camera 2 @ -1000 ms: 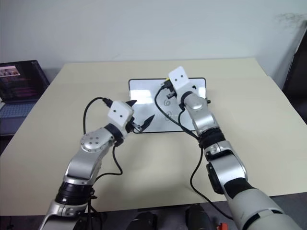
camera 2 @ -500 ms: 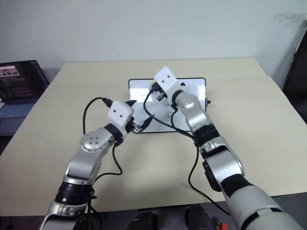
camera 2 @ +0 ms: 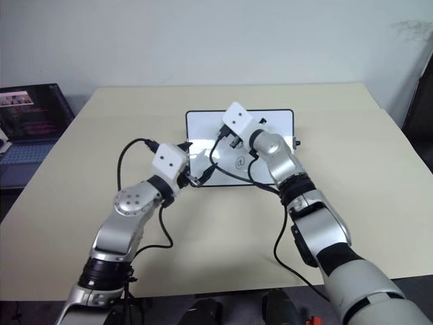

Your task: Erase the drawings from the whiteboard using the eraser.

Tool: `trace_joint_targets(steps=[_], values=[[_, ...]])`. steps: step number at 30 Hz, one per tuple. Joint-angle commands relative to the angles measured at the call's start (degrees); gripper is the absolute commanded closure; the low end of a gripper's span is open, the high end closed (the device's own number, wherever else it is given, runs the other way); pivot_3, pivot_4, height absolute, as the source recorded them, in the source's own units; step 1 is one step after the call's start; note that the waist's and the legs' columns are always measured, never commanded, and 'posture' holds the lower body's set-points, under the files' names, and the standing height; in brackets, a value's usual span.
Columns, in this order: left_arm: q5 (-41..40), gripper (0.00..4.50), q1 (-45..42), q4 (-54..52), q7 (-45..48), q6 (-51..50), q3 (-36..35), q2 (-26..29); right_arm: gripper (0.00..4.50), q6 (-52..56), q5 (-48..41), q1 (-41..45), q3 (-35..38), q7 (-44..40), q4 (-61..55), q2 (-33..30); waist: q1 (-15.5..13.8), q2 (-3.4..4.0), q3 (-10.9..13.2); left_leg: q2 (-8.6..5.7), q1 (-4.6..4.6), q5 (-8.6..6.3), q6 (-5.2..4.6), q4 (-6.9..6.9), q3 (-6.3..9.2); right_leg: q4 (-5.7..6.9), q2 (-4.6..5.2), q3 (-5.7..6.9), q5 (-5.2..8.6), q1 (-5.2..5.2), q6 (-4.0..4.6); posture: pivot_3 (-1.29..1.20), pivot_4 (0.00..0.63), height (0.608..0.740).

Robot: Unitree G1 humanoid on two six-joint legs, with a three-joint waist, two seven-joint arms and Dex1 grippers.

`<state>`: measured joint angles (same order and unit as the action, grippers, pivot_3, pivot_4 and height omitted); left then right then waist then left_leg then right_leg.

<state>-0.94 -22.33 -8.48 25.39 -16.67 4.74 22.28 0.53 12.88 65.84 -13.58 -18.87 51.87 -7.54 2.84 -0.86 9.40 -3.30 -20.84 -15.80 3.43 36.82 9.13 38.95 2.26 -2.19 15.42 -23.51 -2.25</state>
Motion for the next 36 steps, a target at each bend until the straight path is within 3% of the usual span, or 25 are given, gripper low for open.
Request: trace_joint_targets(steps=[1,26,36], values=[[0.43,0.00,-1.00,-0.69,-0.30,1.72,0.05,-0.36,3.50,1.51,0.40,-0.82,1.08,0.12,-0.59,-2.43,-0.06,0.00,0.00,0.00,0.00,0.00,0.00,0.00,0.00,0.00,0.00,0.00,0.00,0.00,0.00,0.00,0.150,0.740],[0.25,0.00,-1.78,0.50,0.64,2.41,0.02,0.34,3.50,6.29,0.25,-9.33,1.92,-1.78,-8.74,-8.24,-1.00,-0.04,-0.03,-0.02,0.11,0.00,-0.01,0.11,0.00,0.00,0.00,0.02,-0.02,0.23,-0.03,0.00,0.150,0.740],[0.20,0.00,-2.96,1.57,0.84,2.84,0.13,0.26,3.50,6.66,-0.56,-7.00,1.50,-1.50,-8.32,-4.75,-0.80,-0.05,-0.03,0.01,0.20,0.01,-0.01,0.11,-0.01,0.00,-0.03,0.03,-0.03,0.27,-0.04,0.00,0.150,0.740]])
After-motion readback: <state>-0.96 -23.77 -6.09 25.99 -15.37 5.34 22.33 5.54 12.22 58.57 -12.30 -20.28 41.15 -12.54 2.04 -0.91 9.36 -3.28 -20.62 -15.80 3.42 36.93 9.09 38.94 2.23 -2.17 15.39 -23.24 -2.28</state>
